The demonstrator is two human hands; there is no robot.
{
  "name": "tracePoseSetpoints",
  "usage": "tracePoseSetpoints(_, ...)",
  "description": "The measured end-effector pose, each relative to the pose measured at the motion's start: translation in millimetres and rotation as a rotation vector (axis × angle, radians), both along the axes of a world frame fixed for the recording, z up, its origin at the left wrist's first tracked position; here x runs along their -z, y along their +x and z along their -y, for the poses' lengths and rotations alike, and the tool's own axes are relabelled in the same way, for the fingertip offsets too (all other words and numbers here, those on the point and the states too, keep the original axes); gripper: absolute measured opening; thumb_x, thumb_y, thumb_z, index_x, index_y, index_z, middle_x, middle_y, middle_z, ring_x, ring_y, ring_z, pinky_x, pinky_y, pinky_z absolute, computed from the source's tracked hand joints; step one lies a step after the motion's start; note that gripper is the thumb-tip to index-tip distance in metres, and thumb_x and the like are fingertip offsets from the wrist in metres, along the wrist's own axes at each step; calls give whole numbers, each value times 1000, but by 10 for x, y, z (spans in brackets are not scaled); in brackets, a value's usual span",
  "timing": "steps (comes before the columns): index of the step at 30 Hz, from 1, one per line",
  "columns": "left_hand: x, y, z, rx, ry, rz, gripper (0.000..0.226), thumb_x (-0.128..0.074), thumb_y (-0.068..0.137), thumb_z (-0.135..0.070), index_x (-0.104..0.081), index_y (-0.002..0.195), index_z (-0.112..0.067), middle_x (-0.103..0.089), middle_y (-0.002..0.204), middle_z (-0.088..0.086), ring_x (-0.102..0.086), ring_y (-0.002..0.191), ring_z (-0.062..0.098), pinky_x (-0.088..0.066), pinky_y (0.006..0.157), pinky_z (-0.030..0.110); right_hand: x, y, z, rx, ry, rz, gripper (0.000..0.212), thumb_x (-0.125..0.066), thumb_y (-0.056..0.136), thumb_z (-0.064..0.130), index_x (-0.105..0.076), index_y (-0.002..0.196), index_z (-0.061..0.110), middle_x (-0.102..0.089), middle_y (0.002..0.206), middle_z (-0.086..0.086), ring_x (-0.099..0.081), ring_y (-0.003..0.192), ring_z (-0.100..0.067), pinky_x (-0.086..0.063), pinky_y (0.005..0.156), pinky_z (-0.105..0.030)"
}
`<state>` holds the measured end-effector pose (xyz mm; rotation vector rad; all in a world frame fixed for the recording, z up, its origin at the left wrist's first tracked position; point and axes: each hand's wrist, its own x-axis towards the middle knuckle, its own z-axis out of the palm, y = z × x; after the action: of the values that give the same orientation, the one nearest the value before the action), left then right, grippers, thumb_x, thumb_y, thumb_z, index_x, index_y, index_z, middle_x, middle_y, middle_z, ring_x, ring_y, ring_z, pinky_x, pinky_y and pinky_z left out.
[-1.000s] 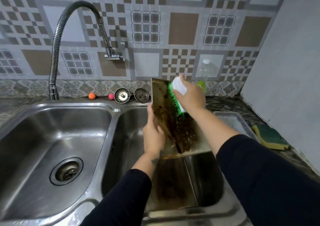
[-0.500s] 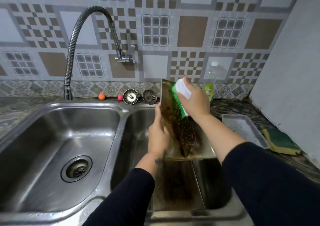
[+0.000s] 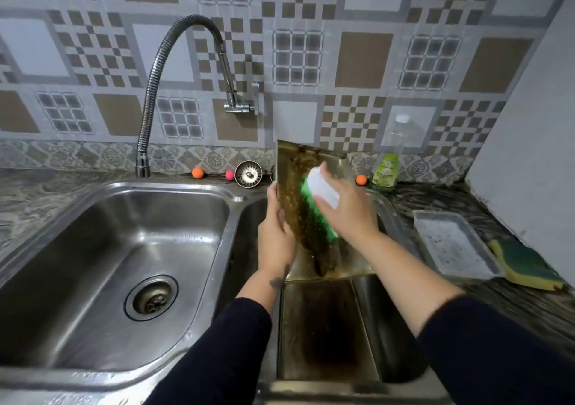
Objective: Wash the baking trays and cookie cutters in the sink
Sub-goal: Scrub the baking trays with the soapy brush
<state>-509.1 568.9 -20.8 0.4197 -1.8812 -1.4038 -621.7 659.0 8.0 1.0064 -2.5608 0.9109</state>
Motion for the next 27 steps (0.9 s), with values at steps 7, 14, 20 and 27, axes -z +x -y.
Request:
tracePoseSetpoints(7,52,-121,-44,-74,57,110,69,-41,96,-4,-18,151,-40,-67,113,-2,-59,85,-3,-44,79,18,-93,256,317,-104,-77,56,64,-55,91,39,-24,147,40,-59,124,-3,-58,108,-22,-49,86,-33)
tracePoseSetpoints(14,172,24,147,-163,-31,122,74,-38,92,-1,-20,145,-49,-69,95,-5,-66,80,9,-56,78,38,335,494,-40,-123,-200,266,65,-61,90,35,-27,145,39,-56,133,-3,-54,119,-22,-44,95,-30)
tracePoseSetpoints(20,112,22,-77,-176,-381,312,78,-38,94,-8,-2,149,-50,-59,91,-5,-59,71,15,-49,61,35,-459,106,355,-28,-245,456,93,-52,82,64,7,150,37,-22,157,-3,-42,132,-31,-43,103,-48)
tracePoseSetpoints(27,139,50,-305,-180,-625,417,66,-33,100,-28,6,153,-33,-53,114,-3,-57,71,21,-46,53,33,-479,173,412,186,-311,424,94,-66,85,36,-2,153,27,-37,150,-3,-46,128,-26,-43,93,-33)
